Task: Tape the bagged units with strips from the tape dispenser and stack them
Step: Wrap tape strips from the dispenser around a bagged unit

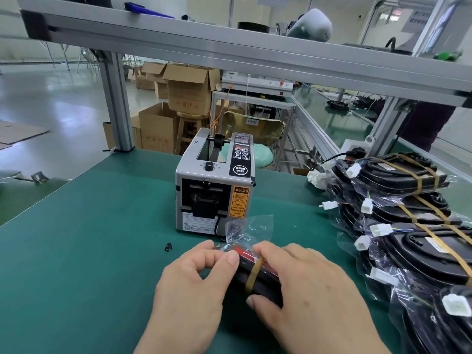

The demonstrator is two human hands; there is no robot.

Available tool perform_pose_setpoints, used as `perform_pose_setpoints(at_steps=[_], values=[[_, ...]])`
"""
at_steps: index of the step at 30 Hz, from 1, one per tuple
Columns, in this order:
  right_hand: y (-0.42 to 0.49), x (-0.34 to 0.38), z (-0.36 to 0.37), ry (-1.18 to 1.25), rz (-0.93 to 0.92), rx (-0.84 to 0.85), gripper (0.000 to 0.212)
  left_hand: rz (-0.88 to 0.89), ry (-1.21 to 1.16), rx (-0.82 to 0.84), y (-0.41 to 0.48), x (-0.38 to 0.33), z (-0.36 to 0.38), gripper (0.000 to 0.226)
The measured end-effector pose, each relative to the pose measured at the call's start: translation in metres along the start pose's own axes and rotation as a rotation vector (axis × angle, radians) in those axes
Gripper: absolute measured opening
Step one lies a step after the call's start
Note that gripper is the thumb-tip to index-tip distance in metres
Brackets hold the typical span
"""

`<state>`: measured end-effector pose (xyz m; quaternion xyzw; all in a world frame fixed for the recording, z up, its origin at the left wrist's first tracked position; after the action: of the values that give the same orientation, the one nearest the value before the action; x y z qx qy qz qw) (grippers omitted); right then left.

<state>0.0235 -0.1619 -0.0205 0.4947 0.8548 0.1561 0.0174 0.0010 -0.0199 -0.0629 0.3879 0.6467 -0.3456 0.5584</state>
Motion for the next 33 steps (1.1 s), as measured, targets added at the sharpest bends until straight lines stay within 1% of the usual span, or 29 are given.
perform_pose_setpoints(at_steps=[5, 11, 19, 28, 31, 32, 33], values=[[0.001, 0.0, 0.0, -0.01, 0.002, 0.004, 0.064, 0.006, 0.053, 0.01, -0.002, -0.003, 0.004, 0.014], [0.0, 0.0, 0.001, -0.01, 0.0, 0.006, 0.062, -0.01, 0.047, -0.007, -0.001, -0.003, 0.005, 0.017], [0.0, 0.002, -0.001, -0.018, -0.008, -0.006, 0.058, 0.021, 0.086, -0.071, -0.002, -0.001, 0.009, 0.02], [0.0, 0.002, -0.001, -0.018, -0.013, -0.015, 0.059, 0.026, 0.101, -0.136, -0.002, 0.0, 0.01, 0.014], [0.0, 0.002, -0.002, -0.019, -0.018, -0.021, 0.058, -0.002, 0.074, -0.166, -0.001, 0.004, 0.01, 0.008], [0.0, 0.002, -0.002, -0.023, -0.021, -0.021, 0.058, -0.016, 0.056, -0.185, 0.0, 0.006, 0.009, 0.014], [0.0, 0.002, -0.002, -0.025, -0.023, -0.021, 0.058, -0.038, 0.032, -0.184, 0.003, 0.008, 0.008, 0.025]])
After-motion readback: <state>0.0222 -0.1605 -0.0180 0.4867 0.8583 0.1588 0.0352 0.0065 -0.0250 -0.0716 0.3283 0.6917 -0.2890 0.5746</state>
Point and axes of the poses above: each hand's wrist, its own y-axis towards the middle knuckle, its own z-axis out of the palm, x = y × z, the point moved 5 cm from there along y, towards the middle knuckle, and after that the axes turned 2 degrees about -x, right-handed, at the moved point
